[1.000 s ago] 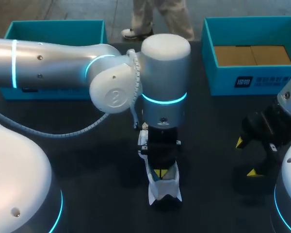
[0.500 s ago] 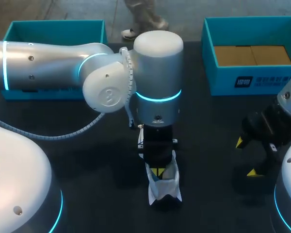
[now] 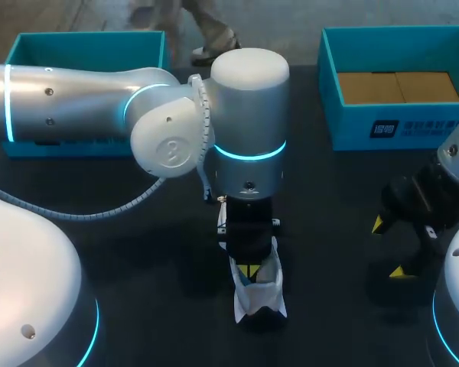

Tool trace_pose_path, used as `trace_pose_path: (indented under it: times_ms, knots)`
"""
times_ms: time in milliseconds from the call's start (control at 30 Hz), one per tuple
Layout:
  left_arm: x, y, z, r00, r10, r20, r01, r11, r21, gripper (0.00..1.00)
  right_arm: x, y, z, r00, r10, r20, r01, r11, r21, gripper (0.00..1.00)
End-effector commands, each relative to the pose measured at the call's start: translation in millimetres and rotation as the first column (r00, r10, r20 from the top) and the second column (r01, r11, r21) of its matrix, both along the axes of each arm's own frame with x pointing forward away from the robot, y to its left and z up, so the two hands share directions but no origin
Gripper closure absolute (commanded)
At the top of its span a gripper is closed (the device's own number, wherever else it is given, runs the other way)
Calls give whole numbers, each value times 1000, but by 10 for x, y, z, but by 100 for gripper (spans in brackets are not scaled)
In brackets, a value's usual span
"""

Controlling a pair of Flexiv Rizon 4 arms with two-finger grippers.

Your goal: Take the shoe out of the shoebox, open the shoe tongue, remove and reinsert the insole, then place the shoe into the shoebox

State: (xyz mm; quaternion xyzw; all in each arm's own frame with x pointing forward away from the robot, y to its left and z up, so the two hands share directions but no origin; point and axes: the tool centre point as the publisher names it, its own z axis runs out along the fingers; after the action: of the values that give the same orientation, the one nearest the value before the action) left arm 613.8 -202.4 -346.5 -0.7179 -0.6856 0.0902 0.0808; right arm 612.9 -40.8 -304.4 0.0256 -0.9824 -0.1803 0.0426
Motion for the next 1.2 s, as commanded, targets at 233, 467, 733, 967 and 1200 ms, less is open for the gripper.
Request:
trace_pose_path:
  times_ms: [233, 467, 733, 967, 1200]
  knots:
    - [107, -36, 0, 1000, -18, -22, 18, 1000, -1, 100, -9, 5, -5, 1000, -1, 2, 1, 1000, -3, 0]
    - [171, -89, -68, 996, -49, -74, 52, 998, 45, 100, -9, 5, -5, 1000, -1, 2, 1, 1000, -3, 0]
    - [106, -159, -213, 986, -106, -128, 117, 990, 81, 100, -9, 5, -5, 1000, -1, 2, 1, 1000, -3, 0]
    - [72, -139, -146, 980, -142, -140, 159, 981, 114, 100, -9, 5, -5, 1000, -1, 2, 1, 1000, -3, 0]
    - [-7, -38, 17, 981, -150, -124, 165, 979, 117, 100, -9, 5, -5, 1000, -1, 2, 1, 1000, -3, 0]
